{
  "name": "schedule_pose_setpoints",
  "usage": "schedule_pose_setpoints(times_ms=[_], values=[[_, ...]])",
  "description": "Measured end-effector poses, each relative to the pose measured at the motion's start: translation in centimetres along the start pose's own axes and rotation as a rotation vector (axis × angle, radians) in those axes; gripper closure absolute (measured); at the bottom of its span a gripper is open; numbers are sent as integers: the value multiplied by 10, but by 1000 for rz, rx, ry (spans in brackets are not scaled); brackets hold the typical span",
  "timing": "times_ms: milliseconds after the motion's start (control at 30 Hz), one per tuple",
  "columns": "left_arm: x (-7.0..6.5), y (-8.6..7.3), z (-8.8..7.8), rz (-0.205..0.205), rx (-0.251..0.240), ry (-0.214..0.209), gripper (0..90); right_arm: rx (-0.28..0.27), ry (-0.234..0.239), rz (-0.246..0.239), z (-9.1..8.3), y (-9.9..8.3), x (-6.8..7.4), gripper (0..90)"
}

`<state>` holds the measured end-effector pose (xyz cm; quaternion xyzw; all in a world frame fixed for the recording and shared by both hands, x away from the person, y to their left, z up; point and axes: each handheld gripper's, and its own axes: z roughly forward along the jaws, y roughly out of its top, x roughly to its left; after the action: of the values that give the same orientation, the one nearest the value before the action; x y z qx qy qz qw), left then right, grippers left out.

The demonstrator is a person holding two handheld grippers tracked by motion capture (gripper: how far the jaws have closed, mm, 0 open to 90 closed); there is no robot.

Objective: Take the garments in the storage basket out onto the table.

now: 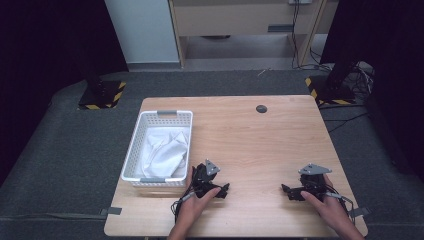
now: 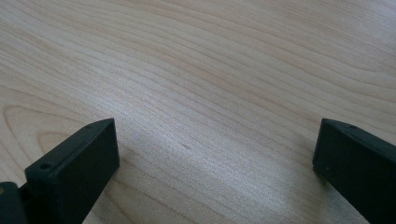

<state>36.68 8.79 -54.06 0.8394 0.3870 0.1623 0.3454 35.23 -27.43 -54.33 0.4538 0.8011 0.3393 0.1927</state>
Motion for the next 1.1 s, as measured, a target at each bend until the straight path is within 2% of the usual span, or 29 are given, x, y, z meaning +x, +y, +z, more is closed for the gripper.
schedule_pose_setpoints(times_ms=[1100], values=[[-4, 1, 1, -17, 1, 16, 1, 1, -6, 8, 0, 0, 1, 4]])
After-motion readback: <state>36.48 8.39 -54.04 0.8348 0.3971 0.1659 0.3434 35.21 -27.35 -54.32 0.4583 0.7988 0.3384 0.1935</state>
